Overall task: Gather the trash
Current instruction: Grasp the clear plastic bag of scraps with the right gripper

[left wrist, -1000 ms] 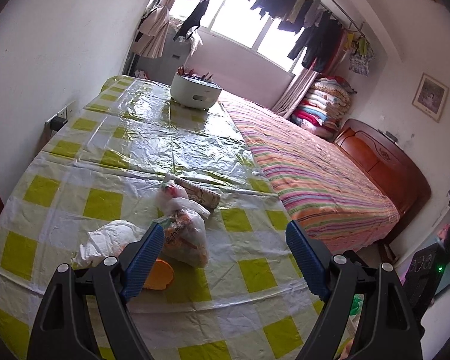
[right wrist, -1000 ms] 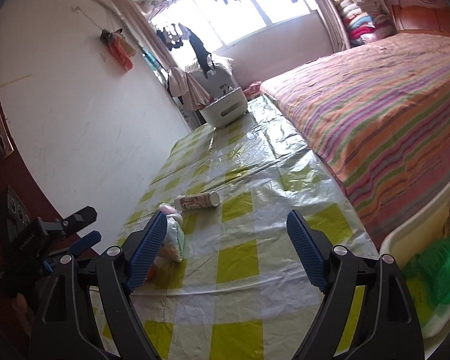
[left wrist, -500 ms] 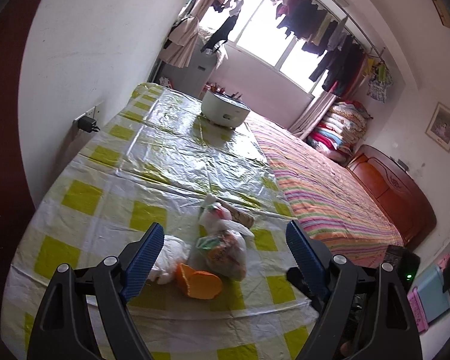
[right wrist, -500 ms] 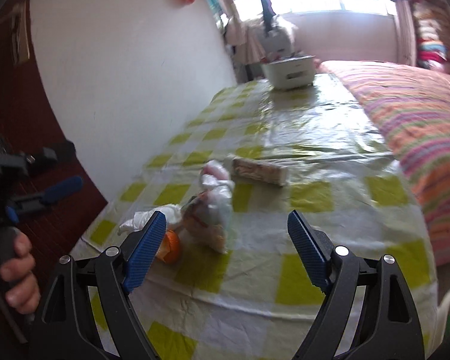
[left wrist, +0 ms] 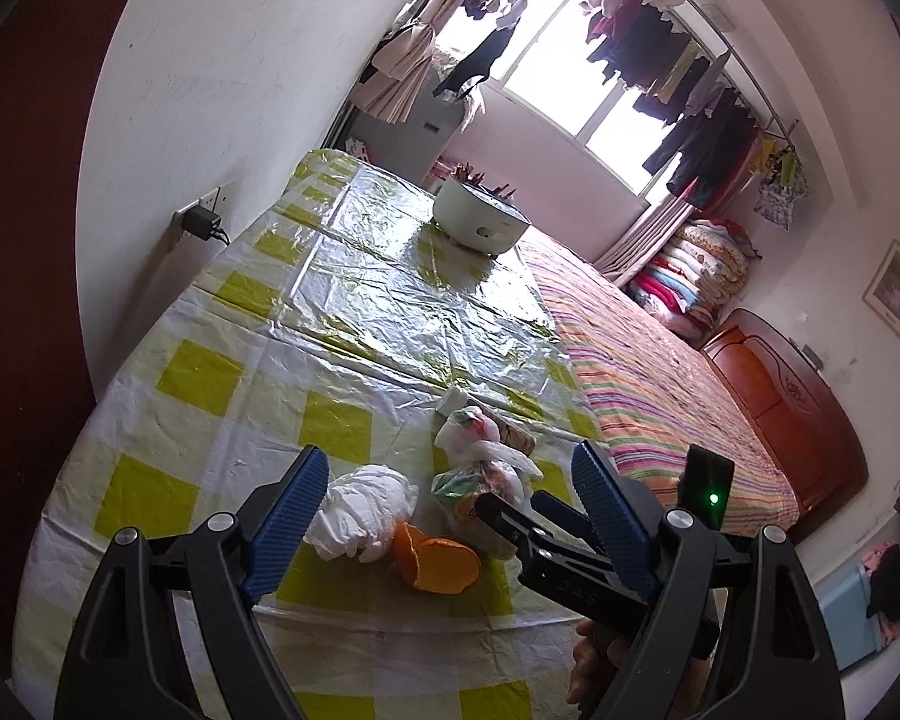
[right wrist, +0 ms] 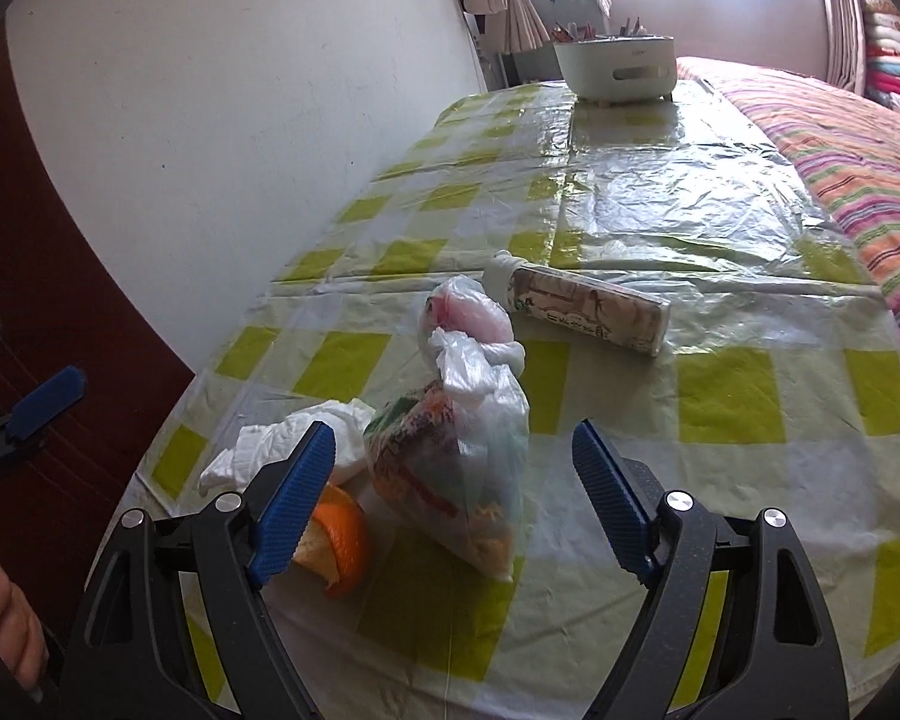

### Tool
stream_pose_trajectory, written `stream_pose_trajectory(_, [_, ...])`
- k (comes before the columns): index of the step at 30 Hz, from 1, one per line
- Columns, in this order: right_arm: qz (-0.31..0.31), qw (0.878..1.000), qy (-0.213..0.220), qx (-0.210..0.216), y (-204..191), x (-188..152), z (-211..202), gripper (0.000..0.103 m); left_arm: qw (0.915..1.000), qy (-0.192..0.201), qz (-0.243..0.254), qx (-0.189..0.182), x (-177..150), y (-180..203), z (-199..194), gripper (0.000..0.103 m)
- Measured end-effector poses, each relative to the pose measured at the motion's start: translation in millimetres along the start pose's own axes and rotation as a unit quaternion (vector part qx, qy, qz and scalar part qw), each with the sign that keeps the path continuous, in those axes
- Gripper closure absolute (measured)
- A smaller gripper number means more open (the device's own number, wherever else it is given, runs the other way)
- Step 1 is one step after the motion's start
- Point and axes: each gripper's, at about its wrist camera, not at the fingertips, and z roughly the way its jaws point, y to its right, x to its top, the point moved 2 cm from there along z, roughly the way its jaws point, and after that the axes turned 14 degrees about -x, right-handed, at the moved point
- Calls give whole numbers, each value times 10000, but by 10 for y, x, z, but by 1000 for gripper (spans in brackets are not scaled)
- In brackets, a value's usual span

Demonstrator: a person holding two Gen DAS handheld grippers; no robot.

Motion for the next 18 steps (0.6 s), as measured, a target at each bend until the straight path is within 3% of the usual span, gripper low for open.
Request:
stream_pose_trajectory(2, [-57, 10000, -31, -57, -13, 35, 30, 30, 10000, -2, 30, 28, 0, 1, 3, 22])
stream_pose_trajectory(8, [-174, 9994, -265, -132, -62, 29, 222, 31, 9999, -123, -42, 45, -8, -41, 46, 22])
stream_pose_trajectory(9, [-222, 9992, -293, -174, -78, 9, 249, 33, 9999, -134, -45, 58, -10, -46, 54, 22])
stream_pose_trajectory(10, [-271, 9989, -322, -193, -89, -2, 265, 45, 9999, -150, -44, 72, -10, -53, 67, 22])
stream_pose_trajectory(18, [-59, 9995, -296, 34, 4, -7, 194, 52, 9987, -365, -161, 306, -5, -197, 246, 22])
